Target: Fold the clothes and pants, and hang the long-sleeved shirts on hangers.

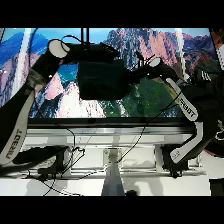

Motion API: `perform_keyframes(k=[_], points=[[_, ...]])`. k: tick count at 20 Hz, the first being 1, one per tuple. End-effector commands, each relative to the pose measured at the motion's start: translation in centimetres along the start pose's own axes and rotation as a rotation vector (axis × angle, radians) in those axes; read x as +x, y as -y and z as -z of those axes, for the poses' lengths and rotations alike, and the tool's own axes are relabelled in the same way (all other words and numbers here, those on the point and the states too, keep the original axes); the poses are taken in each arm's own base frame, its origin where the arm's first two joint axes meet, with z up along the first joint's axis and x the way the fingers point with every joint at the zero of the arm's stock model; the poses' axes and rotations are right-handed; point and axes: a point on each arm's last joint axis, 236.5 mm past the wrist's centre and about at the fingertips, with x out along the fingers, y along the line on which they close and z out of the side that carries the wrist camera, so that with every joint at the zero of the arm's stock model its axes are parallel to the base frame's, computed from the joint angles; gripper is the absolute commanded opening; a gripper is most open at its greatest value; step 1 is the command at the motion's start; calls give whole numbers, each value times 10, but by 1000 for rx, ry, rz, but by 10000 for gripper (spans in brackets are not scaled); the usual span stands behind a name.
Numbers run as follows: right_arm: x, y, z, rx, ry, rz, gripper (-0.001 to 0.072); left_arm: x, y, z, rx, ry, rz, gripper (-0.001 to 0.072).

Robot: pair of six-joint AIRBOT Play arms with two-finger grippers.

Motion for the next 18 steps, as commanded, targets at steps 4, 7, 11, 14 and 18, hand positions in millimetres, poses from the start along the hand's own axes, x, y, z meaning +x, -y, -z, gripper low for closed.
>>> perform_keyframes(k=[4, 7, 11, 14, 18], points=[[-191, -11, -95, -65, 385, 133, 22, -99, -11, -40, 247, 46, -193, 125], [-346, -8, -108, -57, 662, 233, 22, -146, -9, -62, 300, 117, -270, 125], [-540, 33, -55, 59, 988, 552, 22, -177, 5, -78, 329, 181, -297, 125], [-658, 78, 28, 270, 1194, 845, 22, -180, 8, -80, 333, 188, -297, 125], [-706, 135, 160, 675, 1165, 1053, 22, -180, 7, -79, 328, 188, -296, 125]])
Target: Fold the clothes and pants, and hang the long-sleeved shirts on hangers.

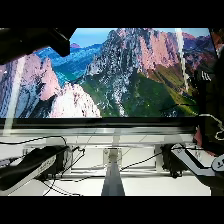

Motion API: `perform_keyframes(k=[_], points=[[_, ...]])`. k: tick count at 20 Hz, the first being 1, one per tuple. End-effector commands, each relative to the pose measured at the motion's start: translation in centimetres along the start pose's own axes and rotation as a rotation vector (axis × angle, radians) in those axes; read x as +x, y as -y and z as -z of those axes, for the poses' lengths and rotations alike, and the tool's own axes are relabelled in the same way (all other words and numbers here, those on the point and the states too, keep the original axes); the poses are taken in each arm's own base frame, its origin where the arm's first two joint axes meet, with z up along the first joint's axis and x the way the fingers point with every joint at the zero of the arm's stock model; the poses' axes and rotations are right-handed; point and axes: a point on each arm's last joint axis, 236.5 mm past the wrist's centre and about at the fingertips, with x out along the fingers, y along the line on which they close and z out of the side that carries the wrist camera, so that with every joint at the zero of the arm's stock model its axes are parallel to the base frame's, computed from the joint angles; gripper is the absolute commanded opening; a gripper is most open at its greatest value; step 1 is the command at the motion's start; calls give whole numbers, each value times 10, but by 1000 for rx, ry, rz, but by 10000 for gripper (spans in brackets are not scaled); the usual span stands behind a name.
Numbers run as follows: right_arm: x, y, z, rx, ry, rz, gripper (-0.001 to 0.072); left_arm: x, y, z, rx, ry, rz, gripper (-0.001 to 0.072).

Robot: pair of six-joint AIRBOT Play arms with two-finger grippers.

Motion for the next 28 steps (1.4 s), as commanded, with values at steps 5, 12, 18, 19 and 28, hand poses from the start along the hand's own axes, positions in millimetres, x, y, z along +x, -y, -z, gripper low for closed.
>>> perform_keyframes(k=[5, 12, 18, 19, 28], points=[[-60, 172, 79, 333, -272, 481, 53, -3, 0, -2, 0, 6, -4, 125], [-39, 144, 68, 335, -234, 367, 471, -3, 0, -2, 0, 6, -4, 125], [4, 15, 65, -68, -248, 51, 21, -3, 0, -2, 0, 6, -4, 126], [9, -18, 71, -125, -257, -22, 21, -3, 0, -2, -1, 6, -4, 126], [-66, -291, 174, -794, -155, -684, 21, -3, 0, -2, 0, 6, -4, 126]])
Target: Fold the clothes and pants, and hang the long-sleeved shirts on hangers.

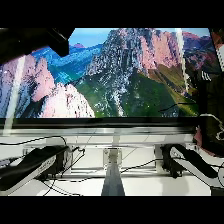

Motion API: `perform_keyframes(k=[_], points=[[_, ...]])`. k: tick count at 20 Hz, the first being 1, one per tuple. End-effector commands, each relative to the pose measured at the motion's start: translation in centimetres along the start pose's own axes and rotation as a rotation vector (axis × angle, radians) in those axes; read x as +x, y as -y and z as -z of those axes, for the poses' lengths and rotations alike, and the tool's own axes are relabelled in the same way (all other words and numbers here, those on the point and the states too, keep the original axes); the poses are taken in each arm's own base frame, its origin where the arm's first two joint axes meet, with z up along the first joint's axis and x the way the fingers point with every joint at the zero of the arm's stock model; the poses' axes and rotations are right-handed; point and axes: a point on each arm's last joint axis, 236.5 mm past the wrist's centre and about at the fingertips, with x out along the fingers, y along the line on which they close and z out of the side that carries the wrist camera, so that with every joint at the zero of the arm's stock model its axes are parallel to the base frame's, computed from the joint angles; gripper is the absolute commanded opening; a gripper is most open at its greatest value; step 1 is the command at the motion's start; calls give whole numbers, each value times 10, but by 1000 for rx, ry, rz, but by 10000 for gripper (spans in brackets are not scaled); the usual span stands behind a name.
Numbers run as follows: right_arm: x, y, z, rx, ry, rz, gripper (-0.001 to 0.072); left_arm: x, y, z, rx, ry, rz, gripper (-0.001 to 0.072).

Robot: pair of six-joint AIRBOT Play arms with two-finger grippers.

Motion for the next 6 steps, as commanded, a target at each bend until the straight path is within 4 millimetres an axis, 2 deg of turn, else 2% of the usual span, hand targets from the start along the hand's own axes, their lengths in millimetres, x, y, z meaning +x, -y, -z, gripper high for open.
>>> perform_keyframes(k=[1, 4, 6], points=[[7, -112, 5, -328, 23, -176, 20, -1, -1, 0, 1, 1, -2, 125], [18, -163, 26, -446, -15, -243, 21, -1, -1, -1, 1, 1, -2, 126], [27, -184, 41, -474, -56, -283, 22, -1, -1, -1, 1, 1, -2, 125]])
